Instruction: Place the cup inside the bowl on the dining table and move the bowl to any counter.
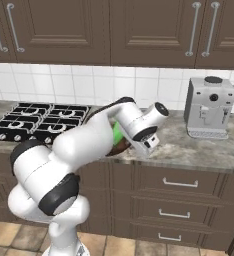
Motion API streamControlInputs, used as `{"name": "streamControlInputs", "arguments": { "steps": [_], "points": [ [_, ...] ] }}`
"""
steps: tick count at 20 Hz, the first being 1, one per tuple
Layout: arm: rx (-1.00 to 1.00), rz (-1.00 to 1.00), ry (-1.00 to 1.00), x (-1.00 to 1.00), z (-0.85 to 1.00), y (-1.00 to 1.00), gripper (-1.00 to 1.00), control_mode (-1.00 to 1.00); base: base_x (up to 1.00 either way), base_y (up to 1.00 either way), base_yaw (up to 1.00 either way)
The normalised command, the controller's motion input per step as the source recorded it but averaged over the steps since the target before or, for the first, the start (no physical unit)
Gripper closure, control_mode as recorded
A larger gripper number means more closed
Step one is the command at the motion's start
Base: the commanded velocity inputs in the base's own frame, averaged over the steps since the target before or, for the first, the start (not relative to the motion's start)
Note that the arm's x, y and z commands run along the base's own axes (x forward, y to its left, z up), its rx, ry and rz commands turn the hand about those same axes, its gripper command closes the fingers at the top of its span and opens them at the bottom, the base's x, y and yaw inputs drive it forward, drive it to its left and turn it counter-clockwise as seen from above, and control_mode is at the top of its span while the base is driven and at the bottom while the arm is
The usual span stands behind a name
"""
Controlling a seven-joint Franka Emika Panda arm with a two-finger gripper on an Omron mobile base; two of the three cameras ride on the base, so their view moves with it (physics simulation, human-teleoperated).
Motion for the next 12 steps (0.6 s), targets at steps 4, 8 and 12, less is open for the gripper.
{"name": "streamControlInputs", "arguments": {
  "steps": [4,8,12],
  "points": [
    [0.00,0.00,0.06,0.58,0.00,0.00,1.00,-1.00,0.00,0.00,0.00],
    [0.00,0.00,0.00,0.48,-0.01,0.00,1.00,-1.00,0.00,0.00,0.00],
    [0.00,0.00,0.00,0.29,-0.18,0.00,1.00,-1.00,0.00,0.00,0.00]
  ]
}}
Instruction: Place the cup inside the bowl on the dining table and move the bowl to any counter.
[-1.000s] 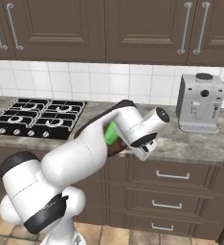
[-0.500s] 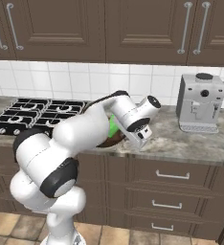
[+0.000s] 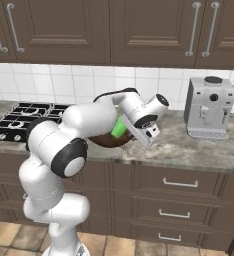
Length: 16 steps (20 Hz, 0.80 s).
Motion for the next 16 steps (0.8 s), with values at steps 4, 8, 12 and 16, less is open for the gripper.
{"name": "streamControlInputs", "arguments": {
  "steps": [4,8,12,16],
  "points": [
    [0.02,0.00,0.00,0.24,-0.26,0.00,1.00,-1.00,0.00,0.00,0.00],
    [0.04,0.00,0.00,0.24,-0.35,0.00,1.00,-1.00,0.00,0.00,0.00],
    [0.02,0.00,0.00,0.27,-0.25,0.03,1.00,-1.00,0.00,0.00,0.00],
    [0.02,0.00,-0.01,0.20,-0.30,0.07,1.00,-1.00,0.00,0.00,0.00]
  ]
}}
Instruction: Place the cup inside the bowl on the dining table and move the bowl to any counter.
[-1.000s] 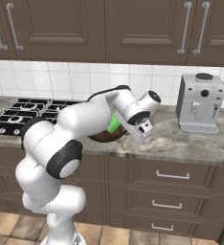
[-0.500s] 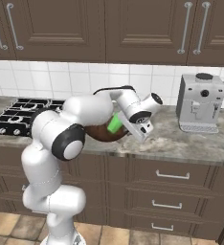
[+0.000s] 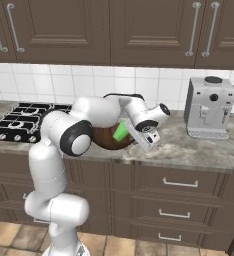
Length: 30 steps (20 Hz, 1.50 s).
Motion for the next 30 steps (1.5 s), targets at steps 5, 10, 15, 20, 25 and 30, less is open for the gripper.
{"name": "streamControlInputs", "arguments": {
  "steps": [5,10,15,20,25,30],
  "points": [
    [0.00,0.00,-0.01,0.41,-0.31,0.02,1.00,-1.00,0.00,0.00,0.00],
    [0.00,0.00,0.00,0.49,-0.26,0.00,1.00,-1.00,0.00,0.00,0.00],
    [0.00,0.00,0.00,0.44,-0.12,0.00,1.00,-1.00,0.00,0.00,0.00],
    [0.00,0.00,0.00,0.48,-0.09,0.00,1.00,-1.00,0.00,0.00,0.00],
    [0.00,0.00,0.00,0.39,-0.13,0.00,1.00,-1.00,0.00,0.00,0.00],
    [0.00,0.00,0.00,0.27,-0.19,0.00,1.00,-1.00,0.00,0.00,0.00]
  ]
}}
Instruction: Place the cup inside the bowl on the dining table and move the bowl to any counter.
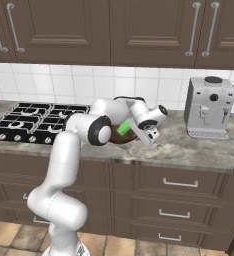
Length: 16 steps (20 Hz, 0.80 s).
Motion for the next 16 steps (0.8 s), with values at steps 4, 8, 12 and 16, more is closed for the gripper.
{"name": "streamControlInputs", "arguments": {
  "steps": [4,8,12,16],
  "points": [
    [0.00,0.00,0.00,0.10,-0.19,0.00,1.00,-1.00,0.00,0.00,0.00],
    [0.00,0.00,0.00,-0.02,0.03,0.02,1.00,-1.00,0.00,0.00,0.00],
    [-0.01,0.00,0.00,-0.10,0.14,0.05,1.00,-1.00,0.00,0.00,0.00],
    [-0.02,0.00,0.00,-0.10,0.10,0.09,1.00,-1.00,0.00,0.00,0.00]
  ]
}}
